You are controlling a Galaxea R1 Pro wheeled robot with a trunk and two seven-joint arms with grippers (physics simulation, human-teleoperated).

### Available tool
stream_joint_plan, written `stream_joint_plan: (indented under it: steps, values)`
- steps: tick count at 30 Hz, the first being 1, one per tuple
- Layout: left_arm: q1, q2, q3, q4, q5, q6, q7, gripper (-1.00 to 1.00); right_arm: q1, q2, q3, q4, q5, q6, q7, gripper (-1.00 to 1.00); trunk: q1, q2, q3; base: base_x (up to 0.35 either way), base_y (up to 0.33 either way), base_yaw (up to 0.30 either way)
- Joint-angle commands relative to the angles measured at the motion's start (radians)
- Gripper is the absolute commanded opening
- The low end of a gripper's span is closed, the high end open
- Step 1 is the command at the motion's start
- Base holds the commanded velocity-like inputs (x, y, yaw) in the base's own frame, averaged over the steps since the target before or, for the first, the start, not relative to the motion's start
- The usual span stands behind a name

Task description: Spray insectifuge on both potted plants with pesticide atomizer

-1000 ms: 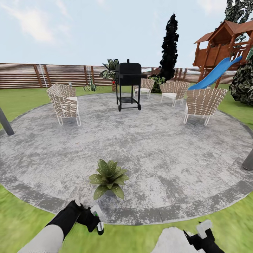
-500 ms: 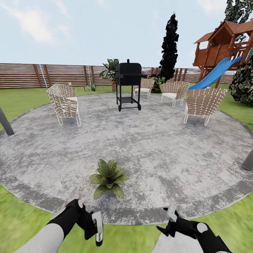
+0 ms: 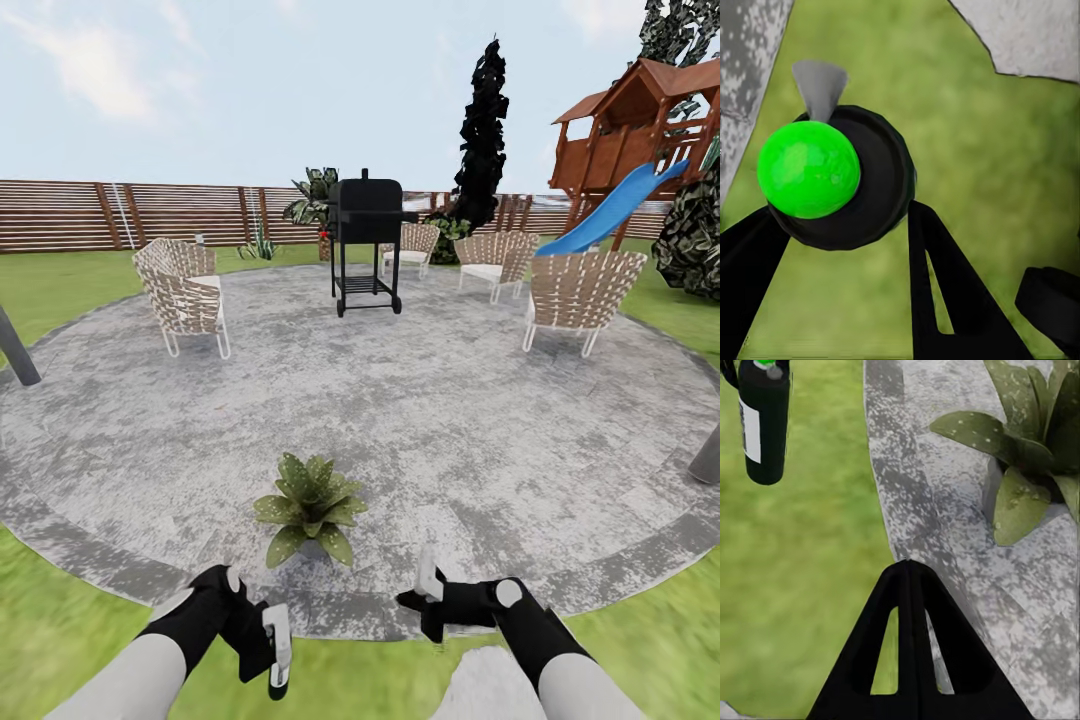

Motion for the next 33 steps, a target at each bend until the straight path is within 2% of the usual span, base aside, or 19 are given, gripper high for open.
stream_joint_plan:
  steps: [1,3,8,10,13,24,33]
  values:
    - [0.0,-0.002,0.004,-0.002,-0.009,0.009,-0.004,-1.0,-0.007,0.003,-0.008,-0.001,0.008,-0.004,0.011,-1.0,0.0,0.0,-0.001,0.0,0.0,0.0]
    - [0.0,-0.004,0.004,-0.002,-0.016,0.008,-0.004,-1.0,-0.014,0.017,-0.008,-0.001,0.008,-0.003,0.017,-1.0,0.0,0.0,-0.001,0.0,0.0,0.0]
    - [-0.001,-0.006,0.004,-0.004,-0.02,0.008,-0.002,-1.0,-0.018,0.072,-0.008,0.0,0.007,-0.003,0.02,-1.0,0.0,0.0,-0.001,0.0,0.0,0.0]
    - [-0.001,-0.01,0.004,-0.005,-0.02,0.006,0.002,-1.0,-0.018,0.081,-0.008,0.003,0.006,-0.003,0.02,-1.0,0.0,0.0,-0.001,0.0,0.0,0.0]
    - [-0.002,-0.029,0.004,-0.007,-0.02,0.005,0.006,-1.0,-0.018,0.093,-0.008,0.004,0.006,-0.003,0.02,-1.0,0.0,0.0,-0.001,0.0,0.0,0.0]
    - [-0.008,-0.098,0.004,-0.063,-0.02,0.006,0.009,-1.0,-0.018,0.102,-0.008,0.006,0.008,-0.001,0.019,-1.0,0.0,0.0,-0.001,0.0,0.0,0.0]
    - [-0.008,-0.122,0.004,-0.089,-0.019,0.004,0.01,-1.0,-0.018,0.108,-0.008,0.006,0.008,-0.001,0.019,-1.0,0.0,0.0,-0.001,0.0,0.0,0.0]
